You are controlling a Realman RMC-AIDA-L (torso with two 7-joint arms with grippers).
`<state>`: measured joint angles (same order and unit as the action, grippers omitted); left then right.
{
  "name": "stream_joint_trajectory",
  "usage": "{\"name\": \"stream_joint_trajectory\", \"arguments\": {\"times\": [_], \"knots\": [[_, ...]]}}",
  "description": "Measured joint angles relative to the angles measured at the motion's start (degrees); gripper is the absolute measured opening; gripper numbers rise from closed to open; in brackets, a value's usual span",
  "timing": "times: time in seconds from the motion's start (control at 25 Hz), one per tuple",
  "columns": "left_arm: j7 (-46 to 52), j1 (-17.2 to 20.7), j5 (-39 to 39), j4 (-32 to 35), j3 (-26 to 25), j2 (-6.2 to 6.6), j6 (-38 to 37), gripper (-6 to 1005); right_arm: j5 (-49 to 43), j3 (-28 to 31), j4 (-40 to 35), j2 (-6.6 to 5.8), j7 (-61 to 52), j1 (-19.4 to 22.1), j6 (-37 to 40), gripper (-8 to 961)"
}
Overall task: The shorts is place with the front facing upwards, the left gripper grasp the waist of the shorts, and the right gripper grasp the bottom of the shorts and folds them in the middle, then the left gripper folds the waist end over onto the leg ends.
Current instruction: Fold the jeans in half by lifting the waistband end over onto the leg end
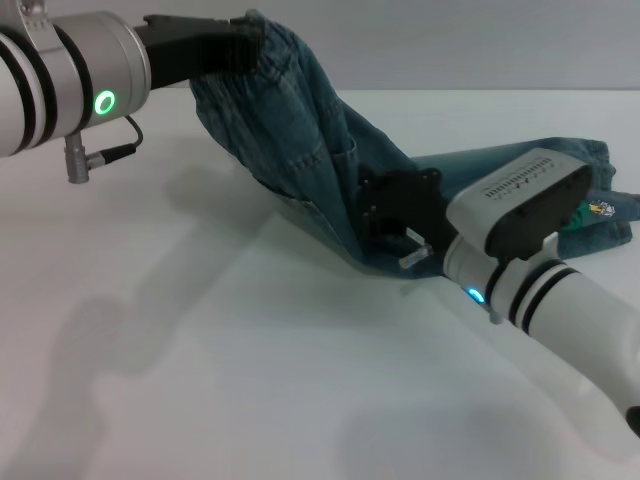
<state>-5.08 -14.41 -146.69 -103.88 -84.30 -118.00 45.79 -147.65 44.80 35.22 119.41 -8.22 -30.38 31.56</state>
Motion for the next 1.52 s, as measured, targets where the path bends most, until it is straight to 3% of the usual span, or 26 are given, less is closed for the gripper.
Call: {"name": "stream_joint_trajectory", "arguments": {"times": [0.6,1.08,1.24,1.52], "knots": [[-0.28,-0.18,-0.01,-1.41,-0.48,0.15,-0.34,56,0.04,-5.53,0.51,0.16,-6.42,-6.61,-3.11,53],[-0.76,1.38,0.03,-2.27,-0.11,0.16,-0.45,56,-0.26,9.03,-0.13,-0.64,-4.10,5.85,3.09,59],[-0.92,1.30,0.49,-2.95,0.70,0.04,-0.93,56,-0.29,8.66,-0.84,-0.47,-4.07,6.13,2.88,60],[-0.92,0.93,1.00,-4.35,2.88,-0.03,-2.02,57,-0.06,4.45,-2.38,-0.15,-6.43,2.53,2.31,64]]}}
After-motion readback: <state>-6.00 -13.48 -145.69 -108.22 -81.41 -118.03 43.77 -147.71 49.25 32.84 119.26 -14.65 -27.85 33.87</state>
